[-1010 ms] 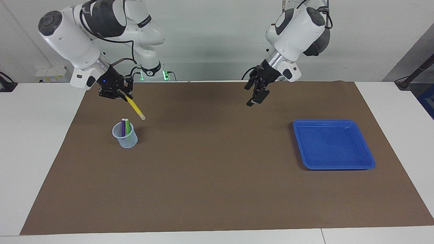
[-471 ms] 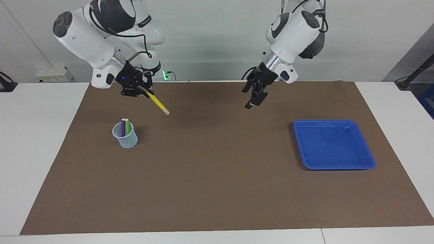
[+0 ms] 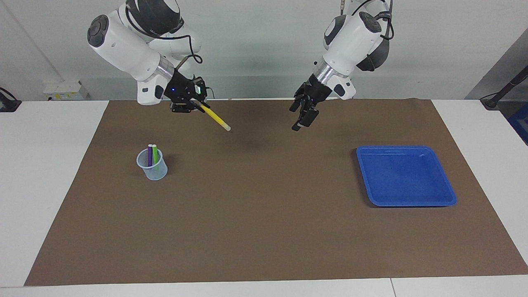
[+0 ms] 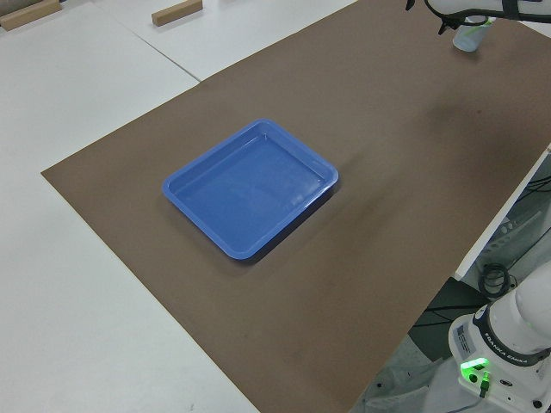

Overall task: Right arm passes pens to left for tray arrangement
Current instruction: 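Lift the yellow pen with the right gripper toward the left gripper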

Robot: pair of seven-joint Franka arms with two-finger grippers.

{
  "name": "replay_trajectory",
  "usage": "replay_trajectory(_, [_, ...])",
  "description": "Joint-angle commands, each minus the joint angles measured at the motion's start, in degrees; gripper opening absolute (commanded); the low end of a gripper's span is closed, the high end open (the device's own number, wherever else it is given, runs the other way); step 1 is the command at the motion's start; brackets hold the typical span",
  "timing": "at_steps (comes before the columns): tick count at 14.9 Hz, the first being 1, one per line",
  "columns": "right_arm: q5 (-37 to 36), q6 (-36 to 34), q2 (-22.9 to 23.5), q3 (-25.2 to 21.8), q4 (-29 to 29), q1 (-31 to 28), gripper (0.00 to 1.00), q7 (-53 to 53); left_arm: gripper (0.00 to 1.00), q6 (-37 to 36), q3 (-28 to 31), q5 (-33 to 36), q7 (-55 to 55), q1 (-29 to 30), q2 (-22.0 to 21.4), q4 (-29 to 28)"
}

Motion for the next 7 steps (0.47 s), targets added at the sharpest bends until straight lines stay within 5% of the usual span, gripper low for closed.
replay_trajectory(1, [4.54, 0.04, -1.36, -0.08, -2.24, -0.75, 0.00, -3.02, 1.00, 2.37, 0.74, -2.25, -1.17, -2.44, -1.93, -2.39])
replay_trajectory(7, [12.19, 3.64, -2.06, 0.01, -4.97, -0.57, 0.00, -5.57, 1.00, 10.70, 0.83, -2.97, -10.38, -9.20, -1.14, -2.30])
